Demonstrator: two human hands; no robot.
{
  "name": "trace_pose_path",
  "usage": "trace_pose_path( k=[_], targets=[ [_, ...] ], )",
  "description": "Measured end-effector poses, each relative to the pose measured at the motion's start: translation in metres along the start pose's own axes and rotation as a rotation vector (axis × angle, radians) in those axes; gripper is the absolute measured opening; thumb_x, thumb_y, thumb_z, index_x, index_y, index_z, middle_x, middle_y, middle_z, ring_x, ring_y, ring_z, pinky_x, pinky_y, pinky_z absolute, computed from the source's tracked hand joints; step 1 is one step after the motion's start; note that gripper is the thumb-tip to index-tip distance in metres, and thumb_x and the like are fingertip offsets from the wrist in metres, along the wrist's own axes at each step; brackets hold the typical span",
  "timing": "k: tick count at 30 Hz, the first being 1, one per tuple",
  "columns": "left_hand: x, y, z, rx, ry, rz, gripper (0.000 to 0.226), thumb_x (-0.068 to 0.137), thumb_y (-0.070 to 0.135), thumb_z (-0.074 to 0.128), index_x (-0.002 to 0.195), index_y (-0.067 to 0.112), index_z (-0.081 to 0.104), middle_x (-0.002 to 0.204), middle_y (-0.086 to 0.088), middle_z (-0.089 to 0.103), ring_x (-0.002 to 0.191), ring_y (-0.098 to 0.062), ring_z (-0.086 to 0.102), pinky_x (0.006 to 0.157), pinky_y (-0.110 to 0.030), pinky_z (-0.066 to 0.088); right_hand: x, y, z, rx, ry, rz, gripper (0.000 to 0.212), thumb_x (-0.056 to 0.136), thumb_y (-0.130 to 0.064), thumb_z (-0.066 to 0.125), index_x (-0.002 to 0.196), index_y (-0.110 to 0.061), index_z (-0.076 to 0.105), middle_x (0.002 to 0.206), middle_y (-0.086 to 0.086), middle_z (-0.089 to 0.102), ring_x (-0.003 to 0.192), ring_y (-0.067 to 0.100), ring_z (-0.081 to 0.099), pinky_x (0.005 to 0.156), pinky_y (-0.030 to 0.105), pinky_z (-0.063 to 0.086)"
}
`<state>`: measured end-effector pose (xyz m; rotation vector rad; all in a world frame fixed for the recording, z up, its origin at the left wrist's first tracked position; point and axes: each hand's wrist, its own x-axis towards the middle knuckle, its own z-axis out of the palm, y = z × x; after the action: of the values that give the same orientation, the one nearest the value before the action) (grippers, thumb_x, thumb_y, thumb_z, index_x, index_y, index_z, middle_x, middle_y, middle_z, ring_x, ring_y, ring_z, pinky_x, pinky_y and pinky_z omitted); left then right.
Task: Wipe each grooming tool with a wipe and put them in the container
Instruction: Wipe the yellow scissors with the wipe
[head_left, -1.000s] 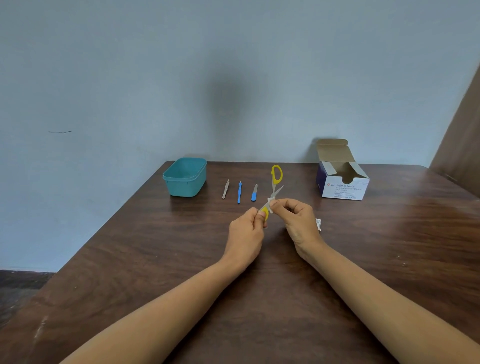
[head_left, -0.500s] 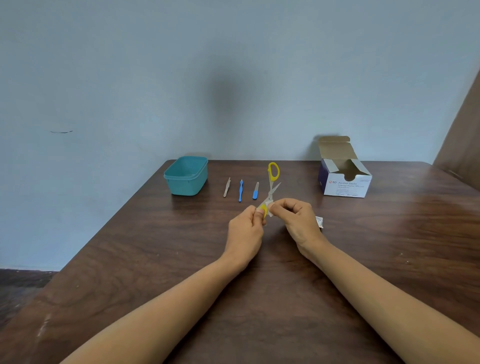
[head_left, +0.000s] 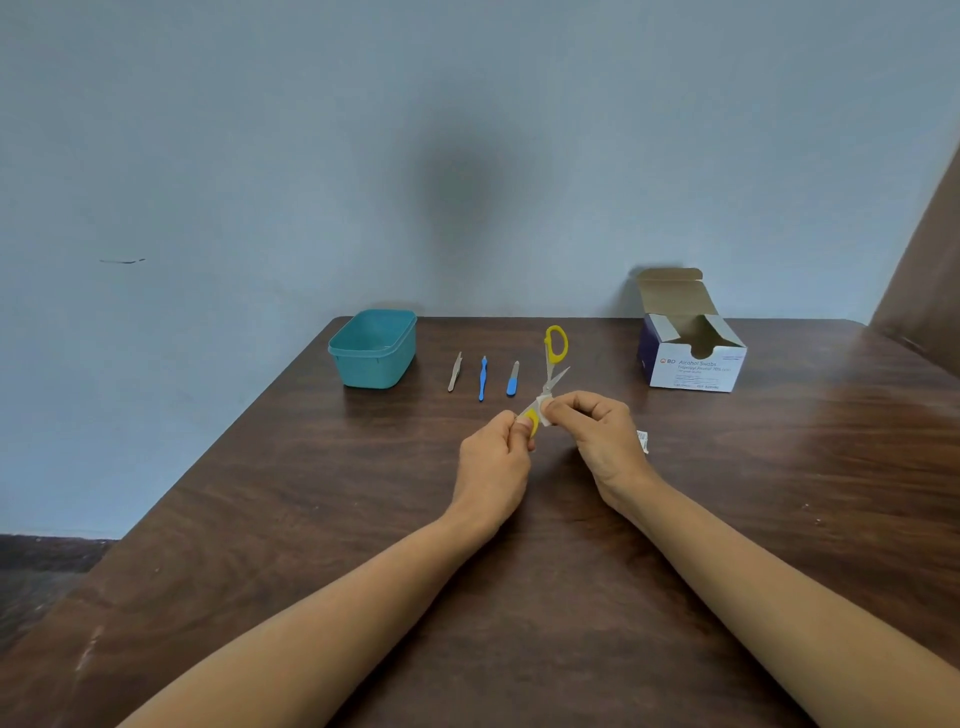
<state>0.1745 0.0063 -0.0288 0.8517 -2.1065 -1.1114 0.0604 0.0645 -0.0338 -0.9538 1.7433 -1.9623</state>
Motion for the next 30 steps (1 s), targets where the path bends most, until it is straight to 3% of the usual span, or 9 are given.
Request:
trace_pose_path(
  k=[6, 13, 20, 24, 27, 30],
  targets=[
    [0.0007, 0.0001, -0.0011, -0.059, 0.084, 0.02, 0.035, 0.103, 0.027, 0.04, 0.089, 0.003, 0.061, 0.068, 0.008, 0.053, 0.06, -0.005, 0.044, 0.052, -0.01, 0.036, -0.0017, 0.0011, 0.0001, -0.053, -0.047, 0.0, 0.01, 0.082, -0.004, 0.067, 0.077, 0.004, 0.071, 0.081, 0.016, 0.07, 0.077, 0.008, 0.063, 0.073, 0.014, 0.048],
    [0.0016, -0.0026, 0.0005, -0.046, 0.087, 0.026, 0.034, 0.103, 0.027, 0.039, 0.089, 0.006, 0.061, 0.069, 0.005, 0.053, 0.061, -0.006, 0.044, 0.052, -0.016, 0.033, -0.0011, -0.0013, -0.0003, -0.058, -0.057, -0.01, 0.011, 0.08, 0.0, 0.064, 0.076, 0.009, 0.069, 0.08, 0.026, 0.066, 0.076, 0.013, 0.059, 0.071, 0.015, 0.048],
    [0.0053, -0.0036, 0.0001, -0.142, 0.16, -0.026, 0.035, 0.102, 0.03, 0.04, 0.083, 0.009, 0.061, 0.074, 0.001, 0.059, 0.064, -0.006, 0.046, 0.054, -0.011, 0.035, -0.0044, -0.0003, 0.0003, -0.131, -0.15, -0.063, 0.01, 0.079, -0.001, 0.067, 0.071, 0.003, 0.07, 0.067, 0.006, 0.067, 0.067, 0.006, 0.058, 0.072, 0.02, 0.047],
    [0.0032, -0.0033, 0.0006, -0.128, 0.151, -0.014, 0.037, 0.102, 0.035, 0.038, 0.082, 0.013, 0.06, 0.068, 0.003, 0.054, 0.061, -0.005, 0.044, 0.054, -0.015, 0.034, -0.0004, 0.0035, -0.0004, -0.098, -0.081, -0.044, 0.013, 0.08, -0.005, 0.068, 0.068, -0.001, 0.07, 0.075, 0.018, 0.069, 0.074, 0.016, 0.061, 0.08, 0.031, 0.05],
    [0.0036, -0.003, 0.0008, -0.135, 0.153, -0.021, 0.038, 0.102, 0.036, 0.038, 0.083, 0.012, 0.06, 0.066, 0.002, 0.051, 0.058, -0.006, 0.042, 0.055, -0.019, 0.034, -0.0011, 0.0011, -0.0007, -0.015, 0.027, -0.002, 0.013, 0.081, -0.003, 0.067, 0.069, -0.004, 0.071, 0.076, 0.011, 0.071, 0.08, 0.009, 0.066, 0.075, 0.018, 0.049],
    [0.0035, -0.0037, 0.0018, -0.118, 0.133, -0.01, 0.038, 0.102, 0.035, 0.038, 0.083, 0.011, 0.06, 0.066, 0.003, 0.052, 0.056, -0.005, 0.041, 0.052, -0.016, 0.034, -0.0002, -0.0028, -0.0018, 0.195, 0.108, 0.101, 0.013, 0.084, -0.005, 0.067, 0.074, -0.011, 0.072, 0.075, -0.001, 0.069, 0.061, 0.0, 0.056, 0.062, 0.014, 0.04]
  ],
)
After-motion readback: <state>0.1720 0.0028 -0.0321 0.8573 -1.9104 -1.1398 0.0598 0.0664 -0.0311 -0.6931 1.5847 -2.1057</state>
